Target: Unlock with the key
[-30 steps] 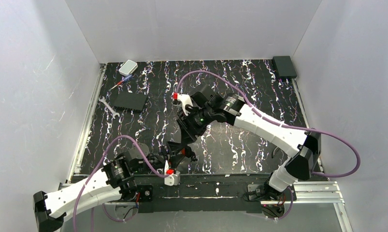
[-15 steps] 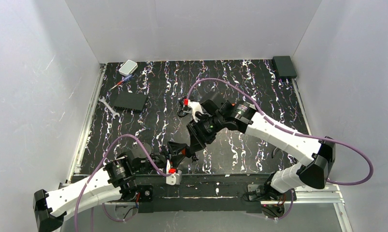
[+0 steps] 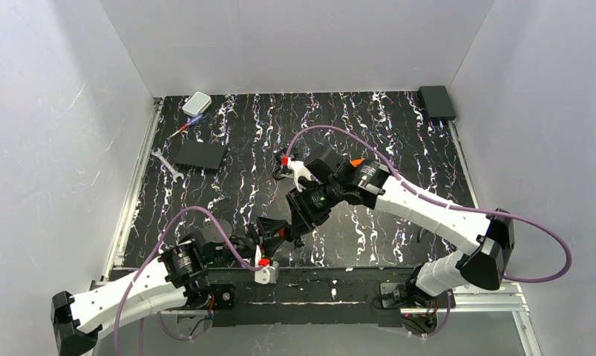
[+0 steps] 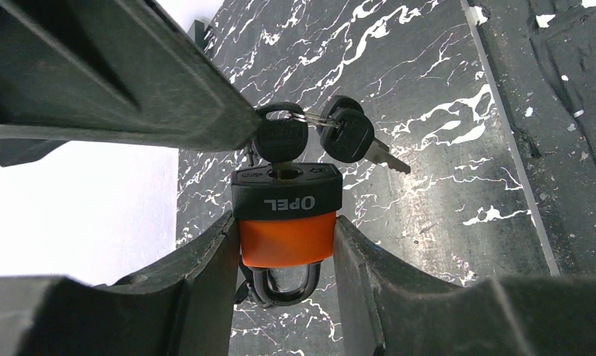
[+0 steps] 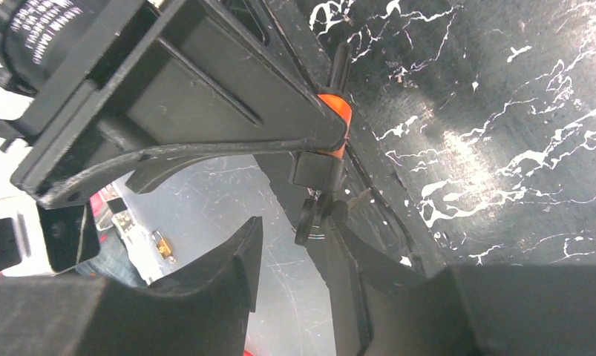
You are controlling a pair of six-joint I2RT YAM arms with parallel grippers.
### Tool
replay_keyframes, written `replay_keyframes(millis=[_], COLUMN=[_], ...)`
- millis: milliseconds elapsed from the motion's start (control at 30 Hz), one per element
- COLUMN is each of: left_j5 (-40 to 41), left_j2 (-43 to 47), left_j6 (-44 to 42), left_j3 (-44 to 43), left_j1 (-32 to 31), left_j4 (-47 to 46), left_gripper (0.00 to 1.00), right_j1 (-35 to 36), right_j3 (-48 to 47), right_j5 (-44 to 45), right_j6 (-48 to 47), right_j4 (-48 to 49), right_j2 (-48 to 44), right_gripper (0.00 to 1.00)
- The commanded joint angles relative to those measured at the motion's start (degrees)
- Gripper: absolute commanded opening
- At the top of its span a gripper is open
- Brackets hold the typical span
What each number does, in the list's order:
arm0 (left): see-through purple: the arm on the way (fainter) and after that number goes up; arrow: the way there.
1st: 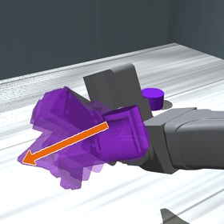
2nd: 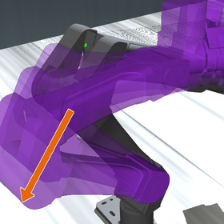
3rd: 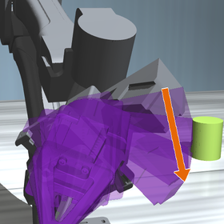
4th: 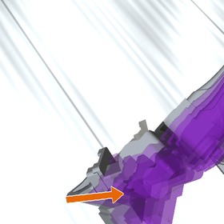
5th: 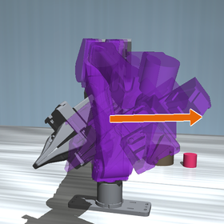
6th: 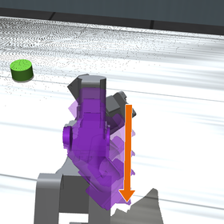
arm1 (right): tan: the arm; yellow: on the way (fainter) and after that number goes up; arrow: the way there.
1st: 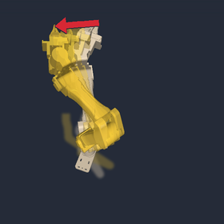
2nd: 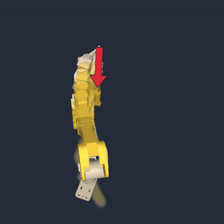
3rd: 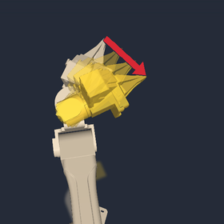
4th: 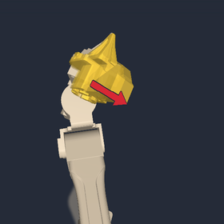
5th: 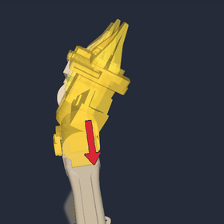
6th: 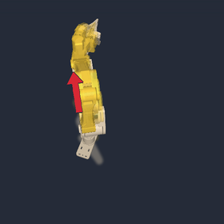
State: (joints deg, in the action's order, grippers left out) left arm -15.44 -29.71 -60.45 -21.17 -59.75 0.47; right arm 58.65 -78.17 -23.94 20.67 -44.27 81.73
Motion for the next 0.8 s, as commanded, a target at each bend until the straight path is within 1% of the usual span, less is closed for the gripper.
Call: replay_keyframes(millis=[0,100,200,267,333,367,500,600,667,767], left_j5=[0.1,0.1,0.1,0.1,0.1,0.2,0.2,0.0,-0.2,-0.7], left_j2=[1.2,1.2,1.2,1.2,1.2,1.2,1.2,1.1,1.0,0.9], left_j6=[-0.2,-0.2,-0.2,-0.2,-0.2,-0.2,-0.1,0.0,0.2,0.7], left_j3=[-2.3,-2.4,-2.4,-2.4,-2.4,-2.4,-2.4,-2.4,-2.4,-2.5], left_j1=[-0.2,-0.2,-0.2,-0.2,-0.2,-0.2,-0.2,-0.2,-0.2,-0.2], left_j4=[-2.6,-2.7,-2.6,-2.6,-2.7,-2.7,-2.7,-2.7,-2.6,-2.7], left_gripper=[0.00,0.00,0.00,0.00,0.00,0.00,0.00,0.00,0.00,0.00], right_j1=[1.1,1.4,1.6,1.6,1.6,1.6,1.6,1.7,2.5,4.4], right_j3=[1.2,1.4,1.4,1.3,1.2,1.2,1.7,3.9,4.5,0.9], right_j5=[1.8,1.9,2.3,2.7,2.9,3.1,5.7,5.5,5.8,11.5], right_j6=[0.9,1.0,1.2,1.2,1.3,1.3,4.1,8.3,8.8,5.2], right_j4=[1.4,1.7,1.8,1.8,1.9,2.0,4.4,10.1,13.0,8.1], right_j2=[-1.7,-1.6,-1.4,-1.2,-1.0,-1.0,-0.9,-1.4,-1.7,-0.1], right_gripper=[0.43,0.33,0.18,0.12,0.03,0.01,0.01,0.01,0.01,0.01])
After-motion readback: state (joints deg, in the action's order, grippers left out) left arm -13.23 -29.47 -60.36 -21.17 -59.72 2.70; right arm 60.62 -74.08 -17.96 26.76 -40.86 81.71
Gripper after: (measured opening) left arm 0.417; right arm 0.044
